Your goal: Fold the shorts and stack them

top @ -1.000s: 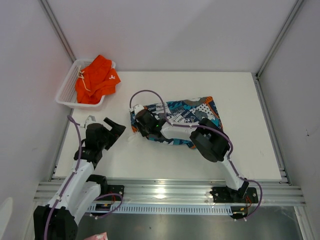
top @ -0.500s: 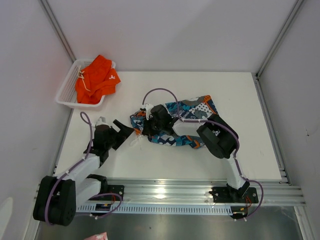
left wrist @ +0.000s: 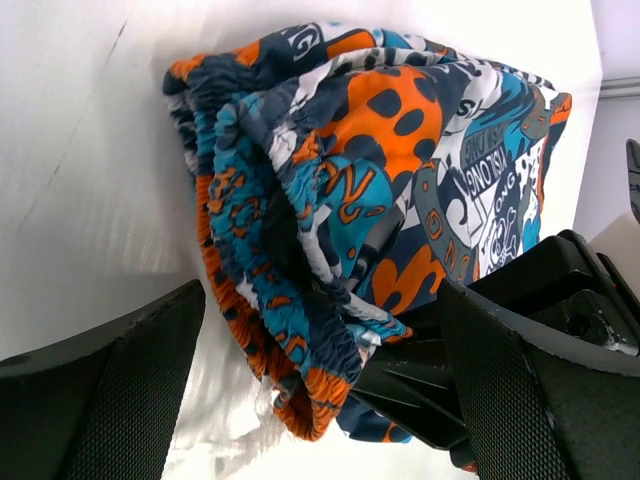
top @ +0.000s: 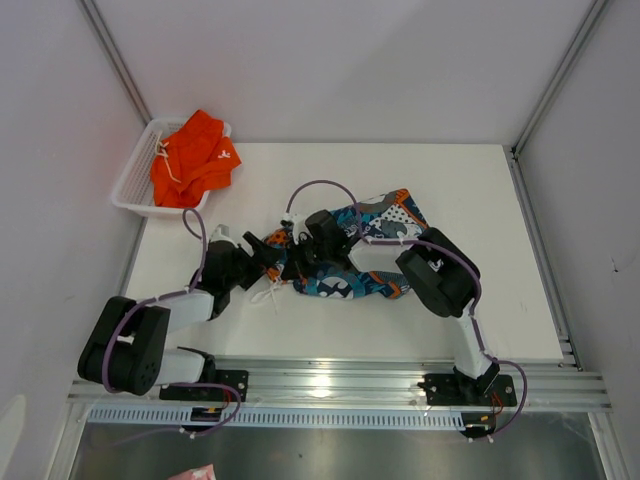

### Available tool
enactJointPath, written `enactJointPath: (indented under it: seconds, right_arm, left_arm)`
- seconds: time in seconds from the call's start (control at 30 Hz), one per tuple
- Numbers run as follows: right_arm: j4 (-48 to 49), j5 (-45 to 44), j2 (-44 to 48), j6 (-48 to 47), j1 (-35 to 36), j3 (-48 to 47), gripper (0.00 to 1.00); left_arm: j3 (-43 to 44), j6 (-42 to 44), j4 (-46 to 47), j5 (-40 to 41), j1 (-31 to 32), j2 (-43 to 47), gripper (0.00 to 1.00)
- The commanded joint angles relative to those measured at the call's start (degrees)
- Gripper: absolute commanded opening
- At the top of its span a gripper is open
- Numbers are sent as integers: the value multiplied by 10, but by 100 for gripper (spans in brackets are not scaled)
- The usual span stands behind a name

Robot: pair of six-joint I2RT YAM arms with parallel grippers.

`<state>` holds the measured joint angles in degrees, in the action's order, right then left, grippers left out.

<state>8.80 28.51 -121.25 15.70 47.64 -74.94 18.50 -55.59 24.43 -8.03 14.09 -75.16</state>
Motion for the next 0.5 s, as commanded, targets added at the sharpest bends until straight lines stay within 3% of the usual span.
enactJointPath:
  seconds: [0.0, 0.47]
  right_arm:
    - [33, 38, 38, 20, -11, 8, 4]
    - [115, 89, 41, 90, -36, 36, 4]
  left_arm:
    - [15, -9, 47, -10, 6, -5, 99]
    - [-4, -50, 121, -11, 23, -48, 99]
